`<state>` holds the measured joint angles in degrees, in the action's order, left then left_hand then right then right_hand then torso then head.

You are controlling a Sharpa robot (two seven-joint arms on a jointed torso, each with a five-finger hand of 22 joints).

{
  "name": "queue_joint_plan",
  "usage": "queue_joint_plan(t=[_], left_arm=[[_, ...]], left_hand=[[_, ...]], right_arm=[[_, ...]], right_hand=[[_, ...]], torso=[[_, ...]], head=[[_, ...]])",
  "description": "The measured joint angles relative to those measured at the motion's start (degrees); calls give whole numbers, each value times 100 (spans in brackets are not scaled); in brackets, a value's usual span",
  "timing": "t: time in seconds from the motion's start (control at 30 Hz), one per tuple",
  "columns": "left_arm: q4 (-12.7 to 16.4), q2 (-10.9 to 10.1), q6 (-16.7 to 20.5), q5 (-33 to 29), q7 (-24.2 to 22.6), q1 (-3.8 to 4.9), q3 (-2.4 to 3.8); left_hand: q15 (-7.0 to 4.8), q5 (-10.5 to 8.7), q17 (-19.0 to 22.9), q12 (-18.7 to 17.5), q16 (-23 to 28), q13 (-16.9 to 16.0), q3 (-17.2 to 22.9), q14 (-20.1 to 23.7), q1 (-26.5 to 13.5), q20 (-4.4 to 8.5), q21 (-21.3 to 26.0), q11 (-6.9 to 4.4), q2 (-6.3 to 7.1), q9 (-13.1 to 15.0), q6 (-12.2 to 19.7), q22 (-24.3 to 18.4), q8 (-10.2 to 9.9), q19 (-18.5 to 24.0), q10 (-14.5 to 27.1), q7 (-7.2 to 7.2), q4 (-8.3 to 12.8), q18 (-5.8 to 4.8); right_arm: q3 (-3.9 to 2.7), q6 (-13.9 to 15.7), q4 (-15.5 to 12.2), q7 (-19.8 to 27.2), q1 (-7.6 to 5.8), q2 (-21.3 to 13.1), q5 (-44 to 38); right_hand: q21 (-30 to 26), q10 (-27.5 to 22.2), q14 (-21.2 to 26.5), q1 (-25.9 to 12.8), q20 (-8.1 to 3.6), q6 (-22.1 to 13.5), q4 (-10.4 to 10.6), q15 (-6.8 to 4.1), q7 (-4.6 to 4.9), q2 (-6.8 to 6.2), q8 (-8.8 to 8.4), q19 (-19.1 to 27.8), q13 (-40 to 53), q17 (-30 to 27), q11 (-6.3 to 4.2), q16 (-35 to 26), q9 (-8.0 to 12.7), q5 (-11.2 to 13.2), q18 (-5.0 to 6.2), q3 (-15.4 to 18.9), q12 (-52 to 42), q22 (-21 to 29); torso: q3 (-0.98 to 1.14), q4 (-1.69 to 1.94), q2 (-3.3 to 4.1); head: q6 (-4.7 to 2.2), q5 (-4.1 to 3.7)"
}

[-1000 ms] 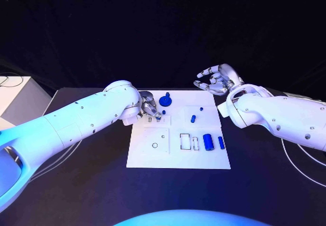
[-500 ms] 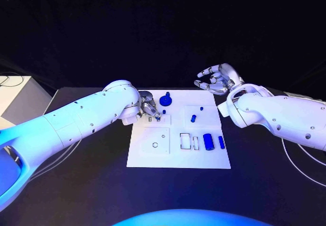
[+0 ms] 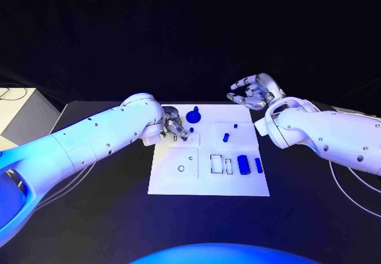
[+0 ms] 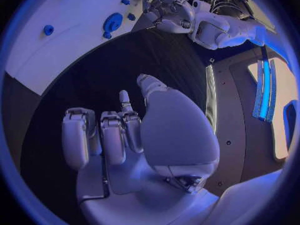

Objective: Assemble the parts on the task board

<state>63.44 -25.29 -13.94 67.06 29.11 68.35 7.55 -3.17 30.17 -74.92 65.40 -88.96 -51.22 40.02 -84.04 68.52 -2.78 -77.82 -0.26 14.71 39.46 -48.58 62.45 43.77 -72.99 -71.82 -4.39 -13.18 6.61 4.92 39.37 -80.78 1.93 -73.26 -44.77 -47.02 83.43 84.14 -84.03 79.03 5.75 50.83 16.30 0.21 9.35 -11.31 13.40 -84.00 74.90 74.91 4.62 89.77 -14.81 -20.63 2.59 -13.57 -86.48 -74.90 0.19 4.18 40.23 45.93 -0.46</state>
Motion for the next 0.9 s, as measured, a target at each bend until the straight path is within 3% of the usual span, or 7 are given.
queue_joint_plan(t=[0.4,0.9], left_arm=[[-46,17,-4,3,0,2,-51],[-83,53,0,34,1,6,-65]], left_hand=[[0,0,0,0,0,0,0,0,-22,0,0,1,-22,0,0,-1,-6,0,0,0,0,0],[0,-3,0,0,0,4,0,0,-22,0,0,1,-22,18,-2,-2,-6,0,0,0,0,0]], right_arm=[[0,0,-1,1,1,1,0],[0,0,-15,1,1,-11,0]], right_hand=[[0,0,0,0,0,0,-1,0,0,0,0,0,0,0,0,0,0,0,0,1,0,-4],[0,0,0,0,0,0,-1,0,-1,0,0,0,0,0,0,0,0,0,0,1,0,-3]], torso=[[2,2,1],[2,0,-6]], head=[[30,-10],[54,-20]])
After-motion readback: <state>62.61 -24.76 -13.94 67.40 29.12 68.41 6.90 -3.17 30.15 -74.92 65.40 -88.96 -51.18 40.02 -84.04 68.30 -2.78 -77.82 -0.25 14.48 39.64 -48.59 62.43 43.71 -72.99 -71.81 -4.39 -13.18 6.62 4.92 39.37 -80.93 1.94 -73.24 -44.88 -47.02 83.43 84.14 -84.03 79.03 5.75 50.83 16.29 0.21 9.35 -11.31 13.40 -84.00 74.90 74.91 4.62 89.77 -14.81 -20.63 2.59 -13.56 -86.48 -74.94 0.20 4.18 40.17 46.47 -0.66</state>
